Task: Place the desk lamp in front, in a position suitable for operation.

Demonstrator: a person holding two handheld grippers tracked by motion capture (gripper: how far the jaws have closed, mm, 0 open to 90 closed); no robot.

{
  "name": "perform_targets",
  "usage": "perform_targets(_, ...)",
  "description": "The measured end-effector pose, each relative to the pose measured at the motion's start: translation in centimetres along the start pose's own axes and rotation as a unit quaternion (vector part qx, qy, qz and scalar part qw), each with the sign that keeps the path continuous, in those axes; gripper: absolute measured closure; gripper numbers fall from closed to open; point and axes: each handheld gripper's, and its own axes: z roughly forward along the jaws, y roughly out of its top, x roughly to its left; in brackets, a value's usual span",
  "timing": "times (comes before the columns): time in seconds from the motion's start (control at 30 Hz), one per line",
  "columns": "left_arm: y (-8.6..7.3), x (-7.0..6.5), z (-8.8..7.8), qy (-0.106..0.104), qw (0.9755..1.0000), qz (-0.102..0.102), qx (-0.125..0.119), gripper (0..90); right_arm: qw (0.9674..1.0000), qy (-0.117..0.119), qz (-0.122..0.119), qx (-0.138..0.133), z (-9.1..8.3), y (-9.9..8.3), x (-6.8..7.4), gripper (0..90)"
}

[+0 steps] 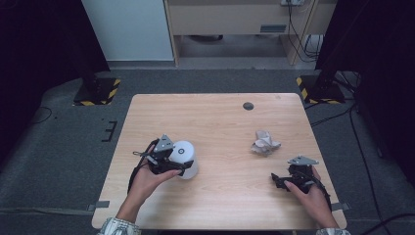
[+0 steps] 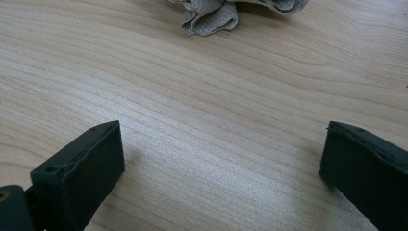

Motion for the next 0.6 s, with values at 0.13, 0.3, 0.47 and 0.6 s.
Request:
perform_targets(0.13,0.9,-0.6,0.5,-0.006,0.9999,0.015,0.005,7.7,1.0,0.0,0.0,0.0,0.0,0.0,0.0,1.9)
perform_targets(0.3,2.0,-1.2,1.4,-0.019,0.9995,0.025,0.009,7.7,1.0,0.001,0.0,0.0,0.0,0.0,0.0,1.9)
perform_targets(0.47,2.3,-1.6,2.3,-0.023,0.9992,0.028,0.014,7.7,1.0,0.0,0.0,0.0,0.0,0.0,0.0,1.9)
perform_targets(0.6,2.5,-2.4,3.0,-0.029,0.9987,0.036,0.021,7.7,1.0,0.001,0.0,0.001,0.0,0.0,0.0,1.9)
